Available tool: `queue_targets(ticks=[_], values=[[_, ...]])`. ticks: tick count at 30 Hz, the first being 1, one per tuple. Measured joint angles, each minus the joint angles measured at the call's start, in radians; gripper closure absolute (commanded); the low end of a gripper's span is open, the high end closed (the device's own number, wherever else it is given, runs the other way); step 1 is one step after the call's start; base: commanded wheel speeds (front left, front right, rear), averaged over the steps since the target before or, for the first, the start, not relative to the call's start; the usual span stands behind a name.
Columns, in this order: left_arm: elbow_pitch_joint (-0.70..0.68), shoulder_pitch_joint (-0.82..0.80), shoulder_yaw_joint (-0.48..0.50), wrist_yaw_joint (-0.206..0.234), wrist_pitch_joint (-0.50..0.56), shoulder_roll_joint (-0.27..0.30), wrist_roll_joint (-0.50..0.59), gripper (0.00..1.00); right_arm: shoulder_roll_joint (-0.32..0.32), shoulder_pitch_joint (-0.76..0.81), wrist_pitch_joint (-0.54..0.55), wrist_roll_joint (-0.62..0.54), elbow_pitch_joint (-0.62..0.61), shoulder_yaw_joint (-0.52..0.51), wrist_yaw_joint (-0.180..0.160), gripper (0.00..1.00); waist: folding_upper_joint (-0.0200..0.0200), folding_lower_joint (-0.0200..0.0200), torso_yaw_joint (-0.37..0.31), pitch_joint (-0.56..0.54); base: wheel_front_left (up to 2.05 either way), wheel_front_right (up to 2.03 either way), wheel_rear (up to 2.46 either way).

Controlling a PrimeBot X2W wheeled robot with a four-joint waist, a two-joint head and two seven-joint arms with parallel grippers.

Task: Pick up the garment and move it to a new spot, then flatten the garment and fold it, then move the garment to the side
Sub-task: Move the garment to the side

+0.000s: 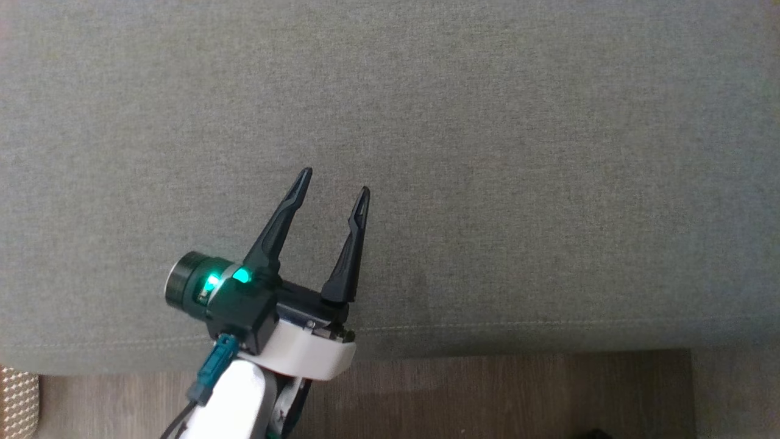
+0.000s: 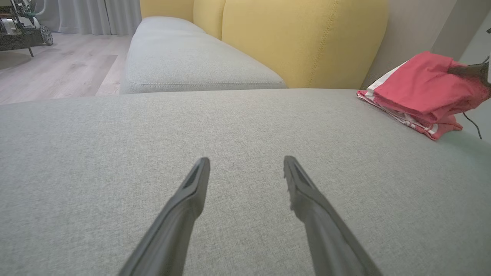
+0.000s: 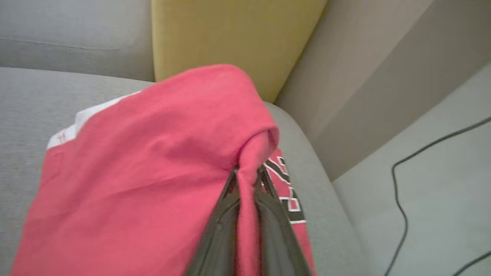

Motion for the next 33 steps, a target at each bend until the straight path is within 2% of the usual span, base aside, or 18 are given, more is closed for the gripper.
queue_targets(ticks=[3, 4, 5, 9, 13, 16, 17, 18, 21, 25, 30, 33], values=[[0.0, 0.0, 0.001, 0.0, 0.0, 0.0, 0.0, 0.0, -0.018, -0.013, -0.014, -0.088, 0.044, -0.086, 0.0, 1.0, 0.0, 0.0, 0.0, 0.006, 0.0, 0.0, 0.0], [-0.001, 0.0, 0.001, 0.0, 0.0, 0.0, 0.0, 0.0, -0.017, -0.02, -0.027, -0.118, 0.06, -0.119, 0.0, 0.75, 0.0, -0.0001, -0.001, 0.007, 0.0, 0.0, 0.0], [0.0, 0.0, 0.001, 0.0, 0.0, 0.0, 0.0, 0.0, -0.017, -0.025, -0.041, -0.161, 0.07, -0.147, 0.0, 0.0, 0.0, -0.0001, -0.001, 0.007, 0.0, 0.0, 0.0], [0.0, -0.007, 0.0, -0.001, 0.0, 0.0, -0.001, 0.0, -0.01, -0.039, -0.092, -0.349, 0.092, -0.292, 0.0, 0.0, 0.0, -0.0001, 0.003, 0.002, 0.0, 0.0, 0.0], [-0.001, -0.016, 0.003, -0.001, 0.0, 0.0, 0.0, 0.0, 0.05, -0.022, -0.117, -0.519, 0.035, -0.447, 0.0, 0.0, 0.0, -0.0001, 0.011, -0.006, 0.0, 0.0, 0.0], [0.0, -0.013, 0.01, 0.001, 0.0, 0.0, 0.0, 0.0, 0.141, 0.038, -0.142, -0.63, -0.088, -0.551, 0.0, 0.0, 0.0, -0.0001, 0.016, -0.02, 0.0, 0.0, 0.0], [0.0, -0.011, 0.016, 0.002, 0.0, 0.0, 0.0, 0.0, 0.235, 0.08, -0.154, -0.658, -0.167, -0.581, 0.0, 0.0, 0.0, -0.0001, 0.015, -0.034, 0.0, 0.0, 0.0], [0.0, -0.011, 0.016, 0.002, 0.0, 0.0, 0.0, 0.0, 0.235, 0.08, -0.154, -0.658, -0.167, -0.581, 0.0, 0.0, 0.0, -0.0001, 0.015, -0.034, 0.0, 0.0, 0.0], [0.002, -0.001, 0.02, 0.01, 0.0, 0.0, 0.0, 0.0, 0.397, 0.152, -0.165, -0.638, -0.255, -0.548, 0.0, 0.0, 0.0, -0.0001, 0.012, -0.064, 0.0, 0.0, 0.0], [0.004, 0.035, 0.036, 0.035, 0.0, -0.001, -0.033, 0.0, 0.53, 0.293, -0.171, -0.519, -0.385, -0.45, 0.0, 0.0, 0.0, -0.0002, 0.008, -0.117, 0.0, 0.0, 0.0], [0.01, 0.07, 0.065, 0.073, 0.0, -0.001, -0.115, 0.0, 0.618, 0.516, -0.173, -0.335, -0.602, -0.283, 0.0, 0.0, 0.0, -0.0002, 0.011, -0.197, 0.0, 0.0, 0.0], [0.014, 0.095, 0.085, 0.101, 0.0, 0.0, -0.14, 0.0, 0.652, 0.654, -0.173, -0.266, -0.718, -0.235, 0.0, 0.0, 0.0001, -0.0002, 0.016, -0.25, 0.0, 0.0, 0.0]])
